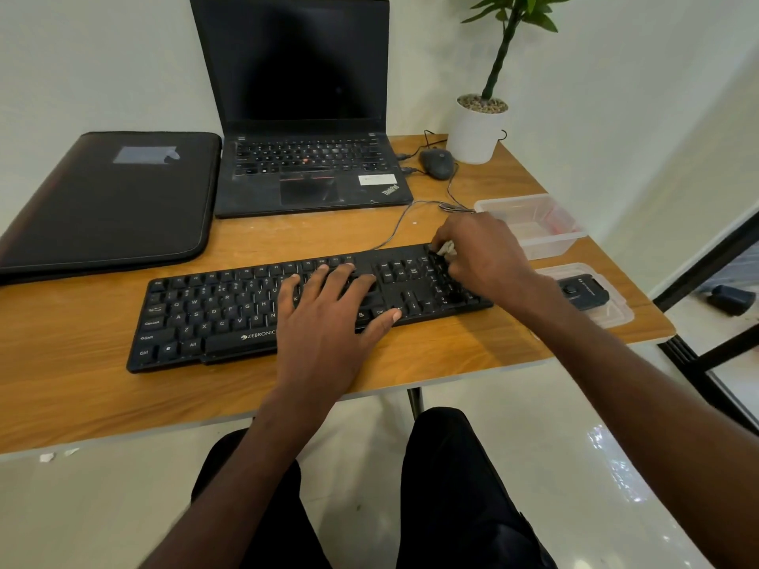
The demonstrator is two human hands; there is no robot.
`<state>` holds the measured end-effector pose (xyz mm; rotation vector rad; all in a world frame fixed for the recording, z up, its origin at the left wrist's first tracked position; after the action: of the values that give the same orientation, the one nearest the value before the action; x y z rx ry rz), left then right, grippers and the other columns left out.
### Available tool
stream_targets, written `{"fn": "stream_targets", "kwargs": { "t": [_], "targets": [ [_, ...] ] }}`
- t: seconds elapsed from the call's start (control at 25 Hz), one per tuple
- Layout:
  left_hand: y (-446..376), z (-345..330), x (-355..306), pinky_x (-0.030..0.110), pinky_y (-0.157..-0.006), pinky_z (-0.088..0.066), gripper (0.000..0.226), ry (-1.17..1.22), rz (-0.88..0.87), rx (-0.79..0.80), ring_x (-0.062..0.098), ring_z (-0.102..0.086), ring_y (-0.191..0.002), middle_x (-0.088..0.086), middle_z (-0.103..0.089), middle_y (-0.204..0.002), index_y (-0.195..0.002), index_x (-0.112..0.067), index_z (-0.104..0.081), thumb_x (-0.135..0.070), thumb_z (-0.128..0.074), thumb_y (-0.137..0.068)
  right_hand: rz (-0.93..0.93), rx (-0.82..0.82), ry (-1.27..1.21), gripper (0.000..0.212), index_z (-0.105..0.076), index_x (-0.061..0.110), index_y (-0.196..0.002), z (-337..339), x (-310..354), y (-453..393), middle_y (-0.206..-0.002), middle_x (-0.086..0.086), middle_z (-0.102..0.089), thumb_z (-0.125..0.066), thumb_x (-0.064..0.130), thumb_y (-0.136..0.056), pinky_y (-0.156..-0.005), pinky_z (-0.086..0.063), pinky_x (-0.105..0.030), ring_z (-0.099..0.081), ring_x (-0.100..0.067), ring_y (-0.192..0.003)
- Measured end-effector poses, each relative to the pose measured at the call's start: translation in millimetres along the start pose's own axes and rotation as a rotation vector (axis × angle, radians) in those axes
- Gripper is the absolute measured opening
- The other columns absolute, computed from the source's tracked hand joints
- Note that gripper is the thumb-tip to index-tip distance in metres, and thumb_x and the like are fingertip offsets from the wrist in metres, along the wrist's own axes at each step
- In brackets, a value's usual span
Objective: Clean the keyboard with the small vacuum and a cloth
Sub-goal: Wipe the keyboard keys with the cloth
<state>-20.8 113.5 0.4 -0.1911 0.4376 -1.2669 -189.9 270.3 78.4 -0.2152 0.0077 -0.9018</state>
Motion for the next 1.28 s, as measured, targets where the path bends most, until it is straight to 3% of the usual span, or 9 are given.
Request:
{"fn": "stream_targets", "kwargs": {
  "t": [0.24,0.48,0.76,0.96,1.12,1.2,1.28],
  "targets": [
    [0,1,-1,0.054,-0.124,-0.02,0.067,0.017,0.004,-0.005,0.025,-0.044,-0.15,-0.003,-0.055,-0.155,-0.145,-0.033,-0.059,-0.077,-0.037,-0.099,-0.048,-0.031,-0.083,0.033,-0.079,0.024,-0.111,-4,13,-8,-0.116,-0.002,-0.073,-0.079,0.008,-0.083,-0.087,-0.057,-0.039,-0.067,-0.025,-0.107],
    [0,1,-1,0.051,-0.122,-0.022,0.066,0.031,-0.003,-0.004,0.024,-0.044,-0.15,-0.003,-0.055,-0.156,-0.145,-0.033,-0.058,-0.076,-0.037,-0.099,-0.234,-0.077,0.123,0.023,-0.067,0.007,-0.115,5,1,-12,-0.114,-0.017,-0.066,-0.07,0.008,-0.092,-0.072,-0.046,-0.038,-0.065,-0.036,-0.101],
    [0,1,-1,0.051,-0.122,-0.019,0.066,0.035,-0.008,-0.014,0.026,-0.048,-0.147,-0.002,-0.057,-0.154,-0.143,-0.033,-0.061,-0.075,-0.038,-0.098,-0.161,-0.039,0.177,0.016,-0.068,0.007,-0.106,5,13,5,-0.106,-0.015,-0.068,-0.073,0.008,-0.091,-0.068,-0.046,-0.037,-0.066,-0.034,-0.097],
    [-1,3,-1,0.052,-0.123,-0.017,0.068,0.023,-0.007,-0.014,0.026,-0.05,-0.146,-0.001,-0.058,-0.153,-0.143,-0.033,-0.062,-0.077,-0.037,-0.098,0.063,0.078,-0.038,0.029,-0.078,0.024,-0.108,-1,32,4,-0.112,-0.002,-0.072,-0.08,0.012,-0.083,-0.088,-0.058,-0.042,-0.065,-0.023,-0.106],
    [0,3,-2,0.055,-0.125,-0.014,0.068,0.008,-0.018,-0.008,0.025,-0.048,-0.147,-0.003,-0.056,-0.154,-0.144,-0.035,-0.06,-0.078,-0.035,-0.098,-0.012,0.163,-0.17,0.021,-0.082,0.031,-0.091,10,17,1,-0.107,0.004,-0.075,-0.078,0.012,-0.084,-0.085,-0.053,-0.033,-0.065,-0.018,-0.107],
    [0,3,-1,0.056,-0.126,-0.014,0.068,0.001,-0.012,-0.006,0.024,-0.049,-0.146,-0.003,-0.056,-0.155,-0.144,-0.036,-0.06,-0.078,-0.035,-0.098,-0.033,0.126,-0.149,0.018,-0.081,0.029,-0.099,15,21,-5,-0.109,0.002,-0.074,-0.078,0.016,-0.086,-0.08,-0.045,-0.029,-0.063,-0.02,-0.11],
    [-1,2,-1,0.056,-0.126,-0.015,0.067,0.006,0.002,-0.002,0.024,-0.048,-0.147,-0.003,-0.055,-0.155,-0.145,-0.036,-0.06,-0.078,-0.035,-0.099,-0.027,0.093,-0.101,0.024,-0.079,0.023,-0.11,13,34,-3,-0.113,-0.003,-0.073,-0.079,0.021,-0.086,-0.081,-0.05,-0.03,-0.064,-0.023,-0.108]
  ]
}}
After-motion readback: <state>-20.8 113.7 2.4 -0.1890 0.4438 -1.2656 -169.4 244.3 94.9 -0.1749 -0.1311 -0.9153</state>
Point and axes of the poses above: each hand's wrist, its own y-axis away from the middle knuckle, its own z-axis out of the back of the hand, x = y × z, the point moved 2 cm from there along -y, towards the middle knuckle
